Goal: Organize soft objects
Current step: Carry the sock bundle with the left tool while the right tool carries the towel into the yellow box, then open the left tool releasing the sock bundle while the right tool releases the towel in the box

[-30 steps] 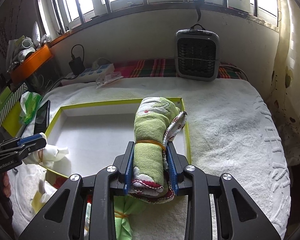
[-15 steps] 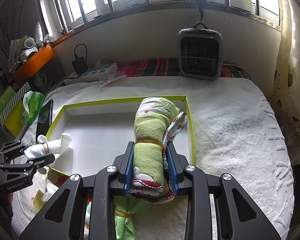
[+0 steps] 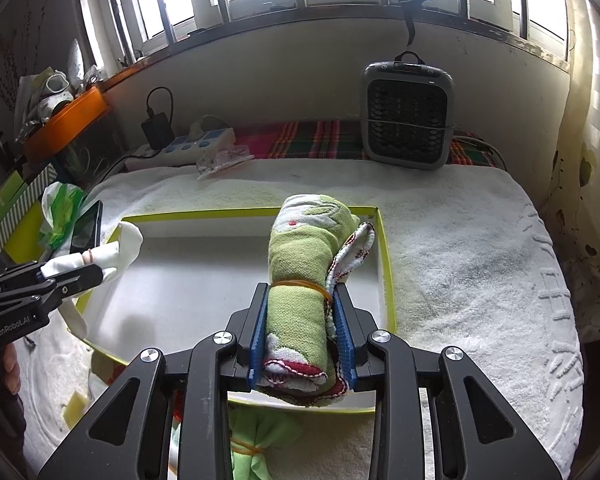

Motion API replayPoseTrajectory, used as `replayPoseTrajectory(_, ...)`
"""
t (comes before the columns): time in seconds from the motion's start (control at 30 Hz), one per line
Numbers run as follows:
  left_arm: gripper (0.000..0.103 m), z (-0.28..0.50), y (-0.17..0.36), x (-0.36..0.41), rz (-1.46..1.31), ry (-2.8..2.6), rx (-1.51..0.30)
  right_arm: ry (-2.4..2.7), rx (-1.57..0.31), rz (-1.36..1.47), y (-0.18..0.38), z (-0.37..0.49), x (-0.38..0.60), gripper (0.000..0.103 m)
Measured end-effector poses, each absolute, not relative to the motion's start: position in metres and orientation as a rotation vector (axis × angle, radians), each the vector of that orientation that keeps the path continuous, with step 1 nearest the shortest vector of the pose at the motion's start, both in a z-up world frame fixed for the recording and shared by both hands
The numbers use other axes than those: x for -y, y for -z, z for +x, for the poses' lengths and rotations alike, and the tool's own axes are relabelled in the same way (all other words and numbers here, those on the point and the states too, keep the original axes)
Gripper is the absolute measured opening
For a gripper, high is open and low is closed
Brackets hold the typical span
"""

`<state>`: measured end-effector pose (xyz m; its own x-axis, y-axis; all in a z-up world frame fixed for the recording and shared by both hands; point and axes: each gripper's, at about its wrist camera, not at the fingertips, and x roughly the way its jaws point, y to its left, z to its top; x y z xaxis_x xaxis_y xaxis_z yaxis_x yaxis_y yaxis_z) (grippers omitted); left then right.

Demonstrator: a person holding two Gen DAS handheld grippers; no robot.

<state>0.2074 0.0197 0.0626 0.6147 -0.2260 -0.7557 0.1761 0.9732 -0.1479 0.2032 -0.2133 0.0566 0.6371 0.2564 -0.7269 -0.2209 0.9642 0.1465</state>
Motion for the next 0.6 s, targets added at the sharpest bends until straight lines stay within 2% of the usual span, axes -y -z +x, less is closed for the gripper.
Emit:
replayPoseTrajectory(0.37, 0.027, 0.225, -0.040, -0.016, -0.100, 0.231, -0.921, -0.242, -0.905, -0.037, -0.034, 0.221, 0.206, 0.031)
replayPoseTrajectory(0.6, 0.031, 0.228, -0.032, -0.016, -0.083, 0.209, -0.945, -0.237, -0.899, -0.060, -0.034, 0.220, 0.204, 0.034)
